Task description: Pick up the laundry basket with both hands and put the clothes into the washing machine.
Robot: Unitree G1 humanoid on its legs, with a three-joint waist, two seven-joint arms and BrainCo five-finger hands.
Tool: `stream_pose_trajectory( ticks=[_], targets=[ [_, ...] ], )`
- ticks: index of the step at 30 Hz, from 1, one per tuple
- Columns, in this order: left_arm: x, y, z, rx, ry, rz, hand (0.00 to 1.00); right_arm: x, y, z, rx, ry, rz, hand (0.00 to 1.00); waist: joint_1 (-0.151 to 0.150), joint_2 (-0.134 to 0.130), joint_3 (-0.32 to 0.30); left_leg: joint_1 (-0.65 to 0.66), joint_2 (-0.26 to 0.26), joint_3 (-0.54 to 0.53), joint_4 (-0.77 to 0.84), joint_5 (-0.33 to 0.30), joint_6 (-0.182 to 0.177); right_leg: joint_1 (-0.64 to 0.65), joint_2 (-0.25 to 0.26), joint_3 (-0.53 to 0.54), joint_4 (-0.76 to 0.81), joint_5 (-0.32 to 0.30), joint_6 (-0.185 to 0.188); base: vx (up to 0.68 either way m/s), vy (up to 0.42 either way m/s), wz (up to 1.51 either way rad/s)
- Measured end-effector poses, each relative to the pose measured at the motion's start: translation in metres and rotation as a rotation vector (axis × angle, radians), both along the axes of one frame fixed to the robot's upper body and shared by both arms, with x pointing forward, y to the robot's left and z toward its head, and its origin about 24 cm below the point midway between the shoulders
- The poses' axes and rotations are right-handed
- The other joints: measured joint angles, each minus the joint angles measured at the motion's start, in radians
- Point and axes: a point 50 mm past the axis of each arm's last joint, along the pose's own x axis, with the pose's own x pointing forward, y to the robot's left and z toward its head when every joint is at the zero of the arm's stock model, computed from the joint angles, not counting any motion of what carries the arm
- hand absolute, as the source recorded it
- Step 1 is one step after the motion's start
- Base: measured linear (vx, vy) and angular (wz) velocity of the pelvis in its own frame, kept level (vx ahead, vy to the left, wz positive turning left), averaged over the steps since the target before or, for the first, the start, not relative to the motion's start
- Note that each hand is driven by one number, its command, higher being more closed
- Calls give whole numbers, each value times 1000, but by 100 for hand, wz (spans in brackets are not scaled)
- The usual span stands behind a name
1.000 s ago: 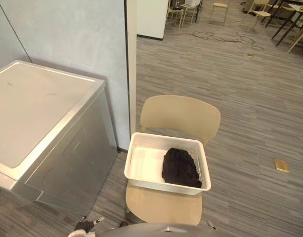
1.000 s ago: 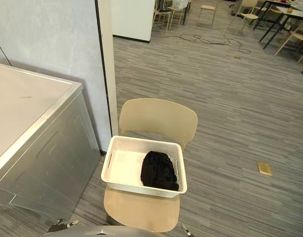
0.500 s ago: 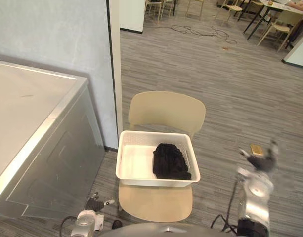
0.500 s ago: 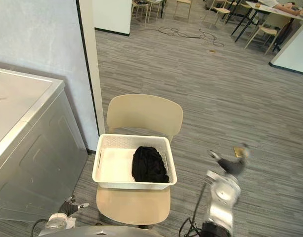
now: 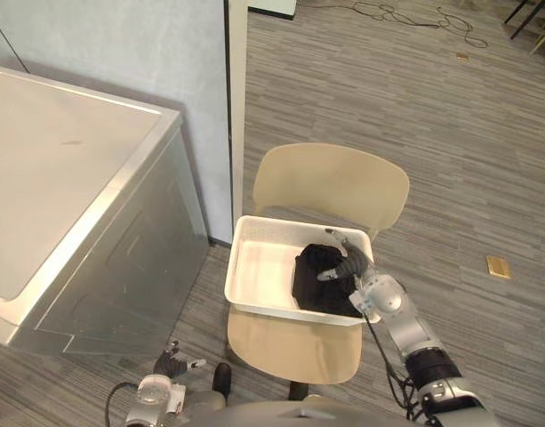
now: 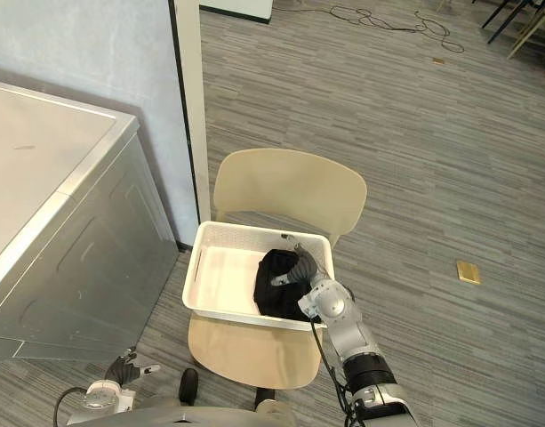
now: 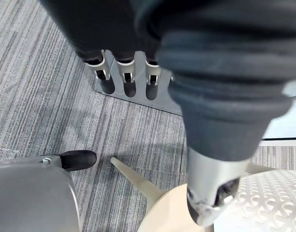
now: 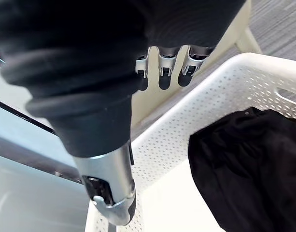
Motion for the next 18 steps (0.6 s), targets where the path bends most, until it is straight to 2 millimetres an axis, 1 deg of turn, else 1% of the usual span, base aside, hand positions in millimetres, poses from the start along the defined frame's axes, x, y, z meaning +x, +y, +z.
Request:
stream_pose_trajectory(
  ticks=[1, 3, 4, 6, 11, 13, 14, 16, 18],
  targets=[
    [0, 0, 0, 1, -1, -1, 0, 0, 0, -7, -21, 36, 11, 0, -1, 3, 6, -1, 0, 1, 0, 0, 0, -3, 0, 1, 3, 0, 0, -76, -7, -2],
    [3, -1, 1, 0, -6, -7, 0, 3, -3, -13, -78, 76, 26, 0, -2, 10, 18, -12, 1, 4, -1, 1, -3, -19, -1, 2, 14, 0, 0, -91, -3, -2],
    [7, -2, 2, -1, -19, -11, 0, 8, -7, -13, -101, 89, 22, 0, -2, 16, 41, -14, 0, 4, -2, 5, -4, -23, -3, 2, 19, 0, 0, -116, -2, -1],
    [11, -3, 3, -2, -30, -17, 0, 15, -11, -11, -114, 95, 7, 0, -2, 23, 57, -31, 0, 5, -6, 13, -5, -44, -4, 1, 27, 1, 0, -97, -1, 1],
    [31, -16, 9, -26, -82, -44, 0, 44, -24, 6, -114, 71, -123, 0, 9, 47, 119, -79, -2, -1, 0, 49, -1, -89, -5, -4, 20, 26, -1, -41, -1, 6],
    [37, -22, 12, -43, -110, -48, 0, 55, -29, 15, -101, 49, -177, 0, 20, 53, 140, -94, -2, -3, 0, 57, -6, -103, -5, -6, 17, 34, -1, -21, -14, 5],
    [39, -23, 12, -44, -117, -53, 0, 57, -30, 17, -99, 40, -191, 0, 22, 54, 144, -98, -2, -4, 0, 59, -8, -107, -5, -7, 17, 36, -1, -32, -16, 2],
    [41, -26, 14, -54, -130, -50, 0, 66, -30, 29, -86, -1, -224, 0, 25, 61, 160, -113, -2, -6, 0, 66, -11, -120, -5, -8, 16, 42, -2, -15, -13, 4],
    [42, -26, 14, -58, -138, -45, 0, 71, -29, 34, -86, -13, -230, 0, 24, 67, 177, -118, -2, -8, 0, 71, -11, -123, -5, -11, 16, 44, -3, -27, -14, 4]
  ],
)
